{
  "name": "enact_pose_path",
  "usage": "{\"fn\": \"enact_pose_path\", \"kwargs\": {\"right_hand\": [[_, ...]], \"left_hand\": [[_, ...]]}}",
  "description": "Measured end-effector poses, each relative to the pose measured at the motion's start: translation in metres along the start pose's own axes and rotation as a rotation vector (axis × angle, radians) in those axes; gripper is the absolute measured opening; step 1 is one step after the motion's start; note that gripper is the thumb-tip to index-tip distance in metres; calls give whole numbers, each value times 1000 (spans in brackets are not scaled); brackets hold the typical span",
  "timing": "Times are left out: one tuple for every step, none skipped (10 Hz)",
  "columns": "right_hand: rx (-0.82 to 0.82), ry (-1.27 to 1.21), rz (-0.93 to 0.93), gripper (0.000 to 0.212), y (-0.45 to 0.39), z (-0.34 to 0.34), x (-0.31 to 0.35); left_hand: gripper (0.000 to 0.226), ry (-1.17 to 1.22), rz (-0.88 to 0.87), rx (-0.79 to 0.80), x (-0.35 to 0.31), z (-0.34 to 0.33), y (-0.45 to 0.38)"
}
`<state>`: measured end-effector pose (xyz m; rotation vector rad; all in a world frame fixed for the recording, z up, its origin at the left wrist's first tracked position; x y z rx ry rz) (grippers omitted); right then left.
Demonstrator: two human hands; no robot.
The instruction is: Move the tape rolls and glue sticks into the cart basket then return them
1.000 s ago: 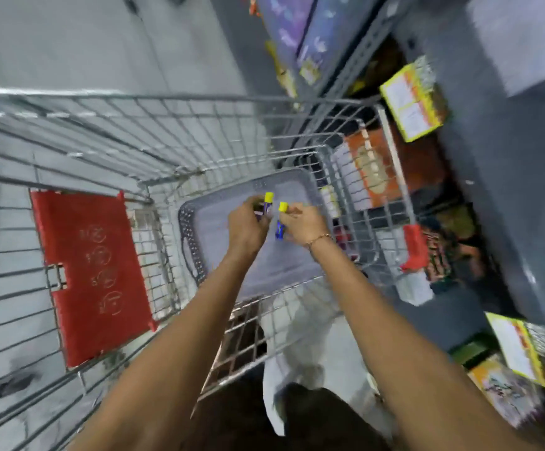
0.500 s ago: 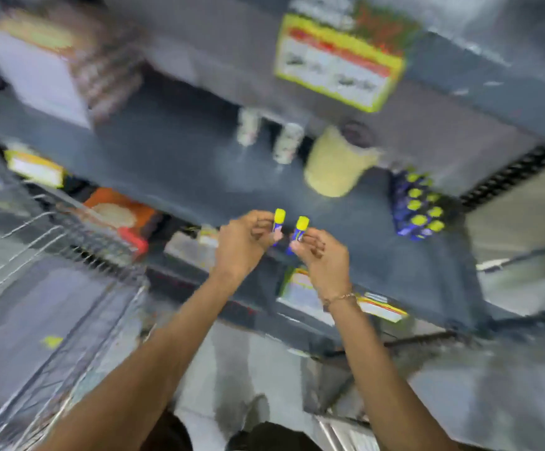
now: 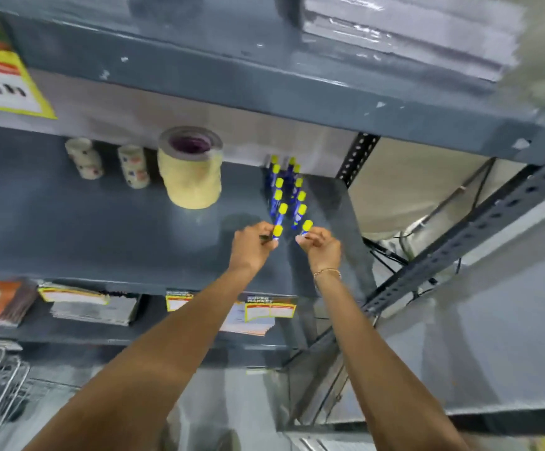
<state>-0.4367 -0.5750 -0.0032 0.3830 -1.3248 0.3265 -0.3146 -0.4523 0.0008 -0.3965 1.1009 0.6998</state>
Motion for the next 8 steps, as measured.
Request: {"fn": "enact_pose_path", "kwargs": {"right_hand": [[-3, 30, -40, 45, -11, -4, -12], [-24, 71, -33, 41, -17, -3, -22], [-21, 111, -12, 26, -20, -4, -21], [-20, 100, 4, 25, -22, -6, -21], [-17, 118, -5, 32, -17, -8, -23], [-73, 252, -15, 43, 1, 0, -22], [-128, 576, 160, 37, 51, -1, -5], [-105, 867, 483, 44, 118, -37, 6]], "left_hand": [[19, -12, 8, -17, 1, -15, -9], [20, -4, 0, -44, -1, -23, -15], [21, 10, 5, -85, -2, -23, -19], [23, 25, -8, -95, -2, -23, -22], [31, 17, -14, -84, -1, -21, -21], [40, -38, 30, -80, 8, -11, -12], [37, -175, -17, -118, 12, 10, 12], [45, -537, -259, -227, 3, 35, 44]]}}
Point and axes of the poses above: each hand's wrist, its own y-axis away from the middle knuckle, its own z-axis out of the back of the hand, x = y × z, the point moved 6 cm from there along -y, towards the middle knuckle, and after that the axes turned 3 degrees about x, right-handed, at the moved point
